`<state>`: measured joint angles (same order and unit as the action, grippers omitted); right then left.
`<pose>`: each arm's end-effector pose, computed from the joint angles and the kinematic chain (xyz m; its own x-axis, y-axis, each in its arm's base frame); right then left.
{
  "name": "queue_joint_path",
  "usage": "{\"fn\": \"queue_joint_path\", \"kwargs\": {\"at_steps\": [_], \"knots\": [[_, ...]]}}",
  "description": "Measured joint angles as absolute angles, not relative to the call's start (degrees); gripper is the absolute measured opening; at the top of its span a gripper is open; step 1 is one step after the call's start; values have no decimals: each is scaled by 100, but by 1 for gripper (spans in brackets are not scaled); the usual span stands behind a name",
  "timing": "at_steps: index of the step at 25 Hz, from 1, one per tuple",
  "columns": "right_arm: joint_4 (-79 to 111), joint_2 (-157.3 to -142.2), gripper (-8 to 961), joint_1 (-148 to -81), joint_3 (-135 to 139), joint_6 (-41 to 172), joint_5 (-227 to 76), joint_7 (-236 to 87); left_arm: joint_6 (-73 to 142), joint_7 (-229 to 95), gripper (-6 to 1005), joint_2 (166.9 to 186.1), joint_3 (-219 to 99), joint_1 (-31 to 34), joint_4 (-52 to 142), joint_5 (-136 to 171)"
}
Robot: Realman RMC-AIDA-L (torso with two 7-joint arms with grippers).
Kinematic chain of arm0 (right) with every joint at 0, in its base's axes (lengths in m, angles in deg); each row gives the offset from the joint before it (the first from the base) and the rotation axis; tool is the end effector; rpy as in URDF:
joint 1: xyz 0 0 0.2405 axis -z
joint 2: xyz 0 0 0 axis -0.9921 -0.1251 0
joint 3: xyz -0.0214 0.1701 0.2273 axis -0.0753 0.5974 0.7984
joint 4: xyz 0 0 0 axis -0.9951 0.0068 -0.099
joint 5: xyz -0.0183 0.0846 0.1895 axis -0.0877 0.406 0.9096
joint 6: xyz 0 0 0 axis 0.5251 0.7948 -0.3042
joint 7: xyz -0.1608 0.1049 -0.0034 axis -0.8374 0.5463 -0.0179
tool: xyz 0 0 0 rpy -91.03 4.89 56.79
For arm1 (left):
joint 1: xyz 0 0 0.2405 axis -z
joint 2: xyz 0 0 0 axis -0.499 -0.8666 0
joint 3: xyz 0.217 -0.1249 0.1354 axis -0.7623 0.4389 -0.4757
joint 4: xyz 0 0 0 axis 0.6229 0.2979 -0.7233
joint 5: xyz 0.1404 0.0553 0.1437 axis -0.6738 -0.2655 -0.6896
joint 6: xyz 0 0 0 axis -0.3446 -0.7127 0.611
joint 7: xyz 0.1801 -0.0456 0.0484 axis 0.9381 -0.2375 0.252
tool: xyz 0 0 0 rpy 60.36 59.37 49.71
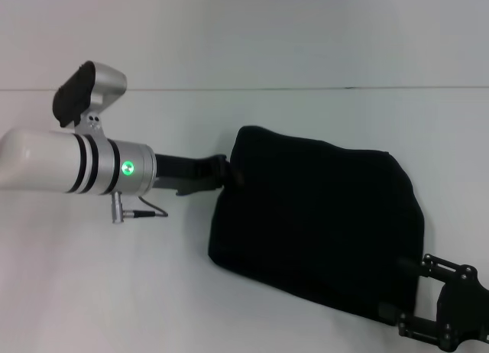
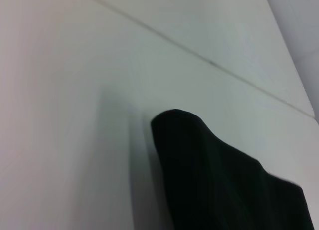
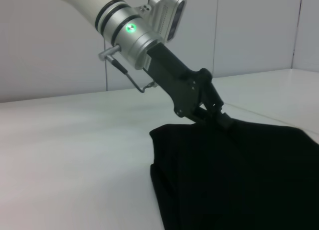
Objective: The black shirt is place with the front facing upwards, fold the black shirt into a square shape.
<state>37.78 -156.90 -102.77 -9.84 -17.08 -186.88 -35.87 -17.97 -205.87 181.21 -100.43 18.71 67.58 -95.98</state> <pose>0.3436 0.2753 -0.0748 0.8653 -0.1267 -0.4850 -0.3365 -0.8639 -0.3748 -0.2322 0.4464 -0.1184 0.1704 0.9025 0.3956 0.9823 -0.1873 0.0041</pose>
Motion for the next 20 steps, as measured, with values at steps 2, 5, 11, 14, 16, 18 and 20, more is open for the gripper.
{"fn": "queue_joint_path", "kwargs": {"at_steps": [2, 5, 11, 14, 16, 18, 20], "knots": [[3778, -15691, 764, -10277, -967, -1708, -18683, -3587, -1581, -20583, 89, 18108, -10044, 1895, 6763, -9594], [3776, -15690, 764, -10276, -885, -1710, -18675, -3587, -1488, -20582, 89, 18083, -10041, 1892, 6768, -9592], [3749, -15690, 765, -10305, -769, -1721, -18671, -3587, -1362, -20525, 89, 18025, -9929, 1706, 6769, -9438], [3727, -15690, 765, -10319, -725, -1723, -18671, -3588, -1391, -20427, 89, 17990, -9624, 1483, 6766, -9302], [3725, -15690, 765, -10324, -698, -1723, -18671, -3593, -1463, -20372, 89, 17976, -9468, 1304, 6758, -9152], [3725, -15690, 765, -10325, -690, -1725, -18651, -3595, -1552, -20335, 90, 17973, -9373, 1106, 6758, -8973], [3722, -15691, 765, -10327, -689, -1726, -18609, -3595, -1693, -20269, 90, 17972, -9313, 848, 6757, -8717]]}}
